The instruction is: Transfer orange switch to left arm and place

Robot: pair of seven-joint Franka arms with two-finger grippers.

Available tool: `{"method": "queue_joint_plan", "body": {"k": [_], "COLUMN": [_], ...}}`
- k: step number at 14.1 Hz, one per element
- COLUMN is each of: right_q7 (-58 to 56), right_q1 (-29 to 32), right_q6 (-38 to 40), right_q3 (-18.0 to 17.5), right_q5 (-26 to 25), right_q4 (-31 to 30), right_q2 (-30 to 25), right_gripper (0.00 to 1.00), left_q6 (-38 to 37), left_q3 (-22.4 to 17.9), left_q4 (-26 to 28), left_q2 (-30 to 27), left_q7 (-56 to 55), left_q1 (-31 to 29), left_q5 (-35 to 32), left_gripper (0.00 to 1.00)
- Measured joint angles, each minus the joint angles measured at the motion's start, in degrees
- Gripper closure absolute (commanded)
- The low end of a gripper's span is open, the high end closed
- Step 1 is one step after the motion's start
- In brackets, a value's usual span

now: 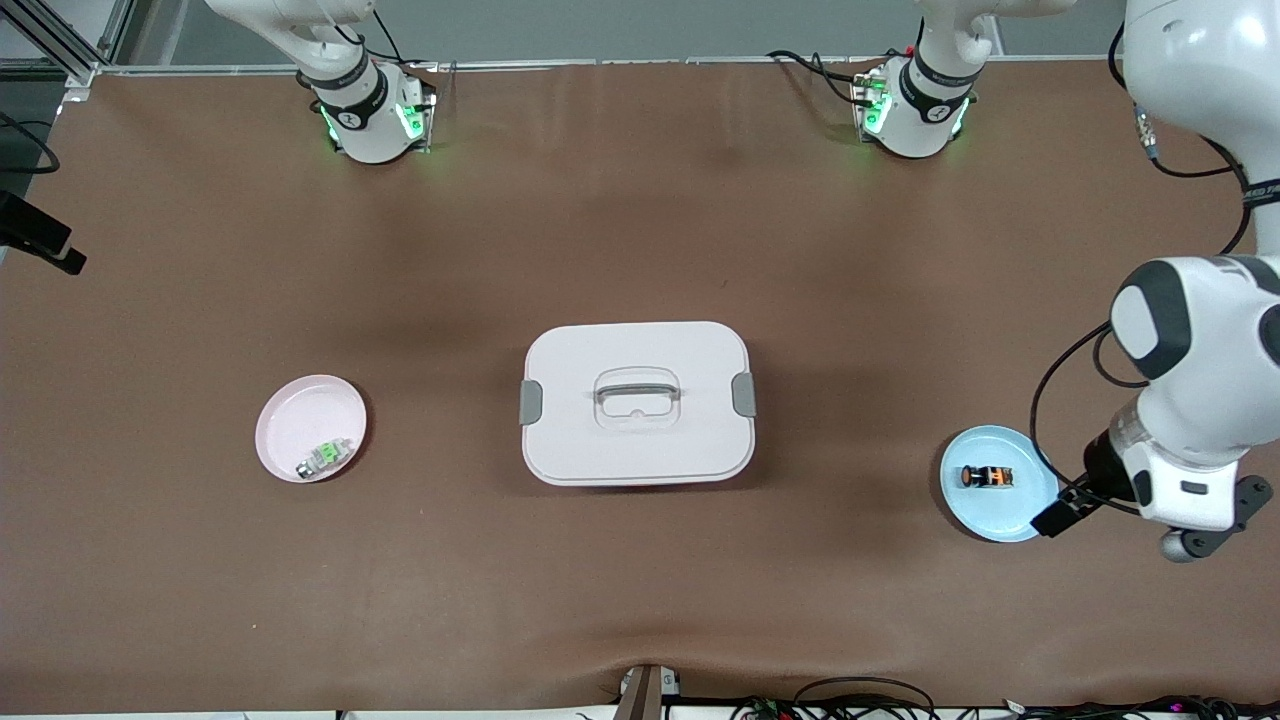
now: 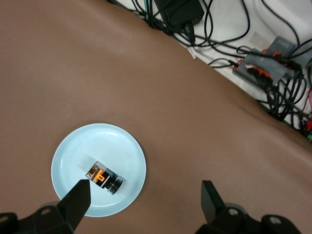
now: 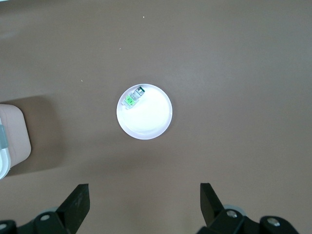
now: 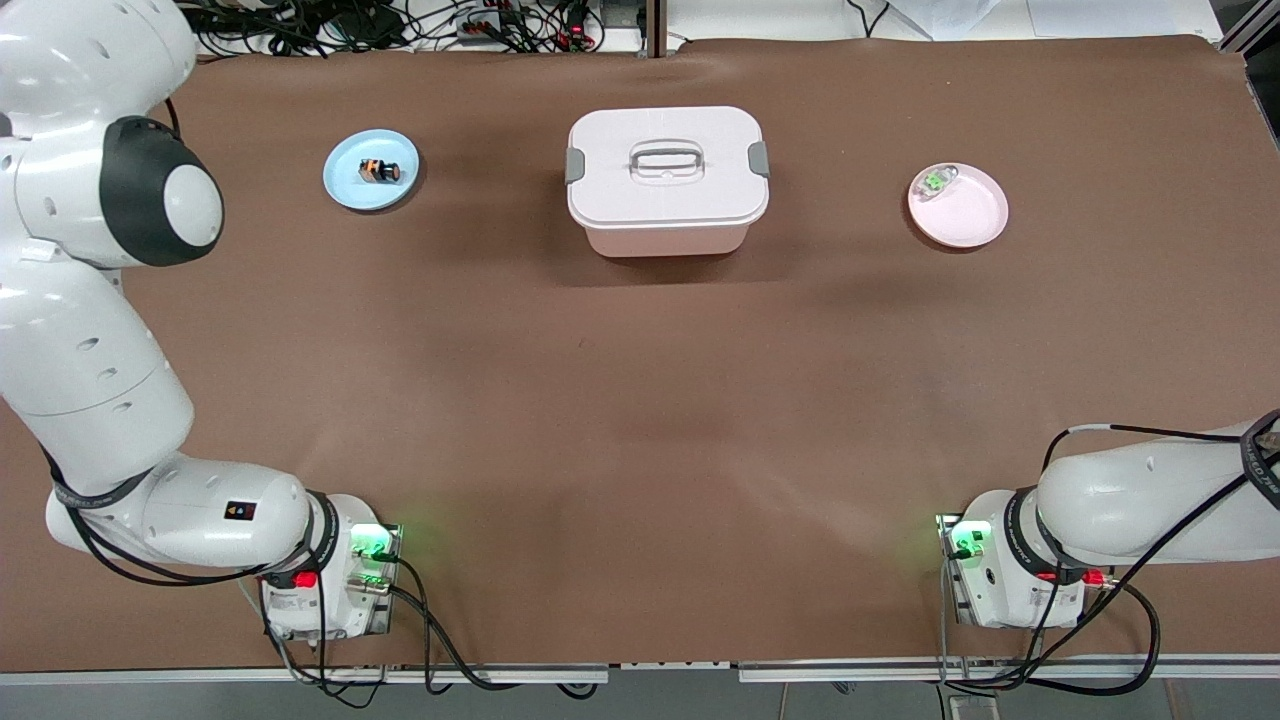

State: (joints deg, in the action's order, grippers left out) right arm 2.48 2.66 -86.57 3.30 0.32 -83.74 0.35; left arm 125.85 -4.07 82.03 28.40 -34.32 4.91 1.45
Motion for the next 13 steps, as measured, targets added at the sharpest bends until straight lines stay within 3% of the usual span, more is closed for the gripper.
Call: {"method": "queue_joint_plan", "body": {"k": [5,13], "right_q7": [0.1,0.1], "right_q1": [0.0,0.0], "right_q6": [0.1,0.1], "right_q3": [0.0,0.1], "right_q5": [0.0,0.0], "right_q4": [0.0,0.0], "right_q2": [0.0,0.0], "right_gripper": [0.0,0.0], "left_q6": [-4.3,-18.5], "left_q3": [0.0,0.0], "left_q4": [0.0,1.0], "left_q2": [-2.6,-10.8], "left_q7": [11.5,25.7], "left_q1": [-0.7,-1.9], "left_q5": [0.0,0.0], "left_gripper": [0.0,0.0]}}
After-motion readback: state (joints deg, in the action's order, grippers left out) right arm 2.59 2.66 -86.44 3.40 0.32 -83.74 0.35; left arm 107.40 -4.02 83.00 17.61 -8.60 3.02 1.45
